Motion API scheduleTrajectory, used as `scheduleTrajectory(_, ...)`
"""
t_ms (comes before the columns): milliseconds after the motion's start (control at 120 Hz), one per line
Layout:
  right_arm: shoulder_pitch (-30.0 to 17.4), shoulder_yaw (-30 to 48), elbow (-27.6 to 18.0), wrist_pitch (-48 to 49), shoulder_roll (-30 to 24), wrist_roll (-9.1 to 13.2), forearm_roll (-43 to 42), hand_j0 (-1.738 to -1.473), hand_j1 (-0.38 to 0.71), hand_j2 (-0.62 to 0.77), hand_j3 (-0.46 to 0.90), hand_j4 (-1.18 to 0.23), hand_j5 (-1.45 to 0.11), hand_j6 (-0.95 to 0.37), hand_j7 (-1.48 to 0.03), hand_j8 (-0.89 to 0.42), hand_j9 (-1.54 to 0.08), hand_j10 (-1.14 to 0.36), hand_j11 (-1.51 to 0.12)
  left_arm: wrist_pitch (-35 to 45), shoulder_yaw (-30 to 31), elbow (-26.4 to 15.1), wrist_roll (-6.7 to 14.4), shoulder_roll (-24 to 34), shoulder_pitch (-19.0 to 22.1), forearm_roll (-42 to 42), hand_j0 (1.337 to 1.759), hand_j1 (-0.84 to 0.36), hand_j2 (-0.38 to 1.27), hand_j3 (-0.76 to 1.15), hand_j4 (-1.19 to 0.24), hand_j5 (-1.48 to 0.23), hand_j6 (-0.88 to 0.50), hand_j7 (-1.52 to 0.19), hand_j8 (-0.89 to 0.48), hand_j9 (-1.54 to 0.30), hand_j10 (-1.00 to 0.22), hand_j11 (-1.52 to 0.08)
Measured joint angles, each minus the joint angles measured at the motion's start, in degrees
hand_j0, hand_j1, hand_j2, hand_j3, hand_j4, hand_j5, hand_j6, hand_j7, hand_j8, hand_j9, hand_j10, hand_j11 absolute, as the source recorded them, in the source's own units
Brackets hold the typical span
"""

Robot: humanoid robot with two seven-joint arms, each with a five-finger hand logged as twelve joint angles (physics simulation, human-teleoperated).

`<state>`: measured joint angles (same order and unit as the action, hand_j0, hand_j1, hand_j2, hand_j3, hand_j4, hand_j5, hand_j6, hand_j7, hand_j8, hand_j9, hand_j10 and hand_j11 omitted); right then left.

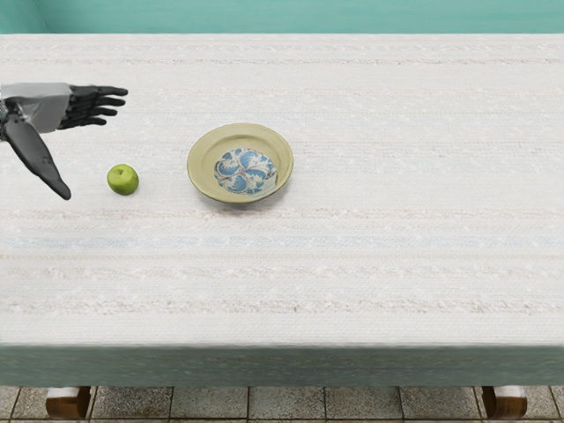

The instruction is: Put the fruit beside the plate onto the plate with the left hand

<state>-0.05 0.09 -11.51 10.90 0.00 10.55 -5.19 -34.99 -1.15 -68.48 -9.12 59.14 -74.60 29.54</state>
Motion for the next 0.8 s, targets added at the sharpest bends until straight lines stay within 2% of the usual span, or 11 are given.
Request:
scheduleTrajectory(75,-0.02,0.00,0.00,0.00,0.00,0.00,0.00,-1.658,-0.33,0.00,0.00,-0.01,-0.02,-0.01,-0.02,-0.01,-0.02,-0.01,-0.02,0.00,0.02,-0.48,0.10,0.16,-0.15,0.11,1.658,0.35,0.00,0.00,0.00,0.00,-0.01,0.00,0.00,0.00,0.00,0.00)
scheduleTrajectory(108,0.00,0.00,0.02,0.00,0.00,0.00,0.00,-1.658,-0.33,0.00,0.00,-0.01,-0.02,-0.01,-0.02,-0.01,-0.02,-0.01,-0.02,0.00,-0.07,-0.73,1.16,0.29,-0.66,0.13,1.658,0.35,0.00,0.00,0.00,0.00,-0.01,0.00,0.00,0.00,0.00,0.00)
scheduleTrajectory(133,-0.01,0.00,0.03,0.00,0.00,0.00,0.00,-1.658,-0.33,0.00,0.00,-0.01,-0.02,-0.01,-0.02,-0.01,-0.02,-0.01,-0.02,0.00,-0.21,-1.34,3.00,0.21,-1.50,0.07,1.658,0.35,0.00,0.00,0.00,0.00,-0.01,0.00,-0.01,0.00,0.00,0.00)
scheduleTrajectory(192,-0.02,0.00,0.02,0.00,0.00,0.00,0.00,-1.658,-0.33,0.00,0.00,-0.01,-0.02,-0.01,-0.02,-0.01,-0.02,-0.01,-0.02,0.00,-1.12,-2.99,10.08,-0.08,-3.57,-0.26,1.658,0.35,0.00,0.00,0.00,0.00,-0.01,0.00,0.00,0.00,0.00,0.00)
scheduleTrajectory(275,-0.06,0.00,0.01,0.00,0.00,0.00,0.00,-1.658,-0.33,0.00,0.00,-0.01,-0.02,-0.01,-0.02,-0.01,-0.02,-0.01,-0.02,-0.01,-2.41,-4.24,21.72,-1.49,-7.42,-0.49,1.658,0.35,0.00,0.00,0.00,0.00,-0.01,0.00,0.00,0.00,0.00,0.00)
scheduleTrajectory(342,-0.18,0.00,-0.04,0.00,0.00,0.00,0.00,-1.658,-0.33,0.00,0.00,-0.01,-0.02,-0.01,-0.02,-0.01,-0.02,-0.01,-0.02,-0.02,-2.92,-4.73,31.68,-6.91,-7.81,-0.51,1.658,0.35,0.00,0.00,0.00,0.00,0.00,0.00,0.00,0.00,0.00,0.00)
scheduleTrajectory(383,-0.22,0.00,-0.05,0.00,0.00,0.00,0.00,-1.658,-0.33,0.00,0.00,-0.01,-0.02,-0.01,-0.02,-0.01,-0.02,-0.01,-0.02,-0.02,-3.11,-5.02,35.78,-9.11,-8.13,-0.42,1.658,0.35,0.00,0.00,0.00,0.00,-0.01,0.00,-0.01,0.00,0.00,0.00)
scheduleTrajectory(425,-0.25,0.00,-0.07,0.00,0.00,0.00,0.00,-1.658,-0.33,0.00,0.00,-0.01,-0.02,-0.01,-0.02,-0.01,-0.02,-0.01,-0.02,-0.02,-3.26,-5.27,38.53,-9.46,-9.30,-0.35,1.658,0.35,0.00,0.00,0.00,0.00,-0.01,0.00,-0.01,0.00,0.00,0.00)
scheduleTrajectory(483,-0.27,0.00,-0.08,0.00,0.00,0.00,0.00,-1.658,-0.33,0.00,0.00,-0.01,-0.02,-0.01,-0.02,-0.01,-0.02,-0.01,-0.02,-0.02,-3.40,-6.34,40.93,-9.48,-10.10,-0.17,1.658,0.35,0.00,0.00,0.00,0.00,-0.01,0.00,0.00,0.00,0.00,0.00)
scheduleTrajectory(558,-0.29,0.00,-0.08,0.00,0.00,0.00,0.00,-1.658,-0.33,0.00,0.00,-0.01,-0.02,-0.01,-0.02,-0.01,-0.02,-0.01,-0.02,-0.02,-4.17,-8.97,42.57,-10.90,-10.13,0.79,1.658,0.35,0.00,0.00,0.00,0.00,-0.01,0.00,0.00,0.00,0.00,0.00)
scheduleTrajectory(800,-0.46,0.00,-0.01,0.00,0.00,0.00,0.00,-1.658,-0.33,0.00,0.00,-0.01,-0.02,-0.01,-0.02,-0.01,-0.02,-0.01,-0.02,-0.01,-6.68,-11.97,43.97,-15.02,-9.52,12.33,1.658,0.35,0.00,0.00,0.00,0.00,0.00,0.00,0.00,0.00,0.00,0.00)
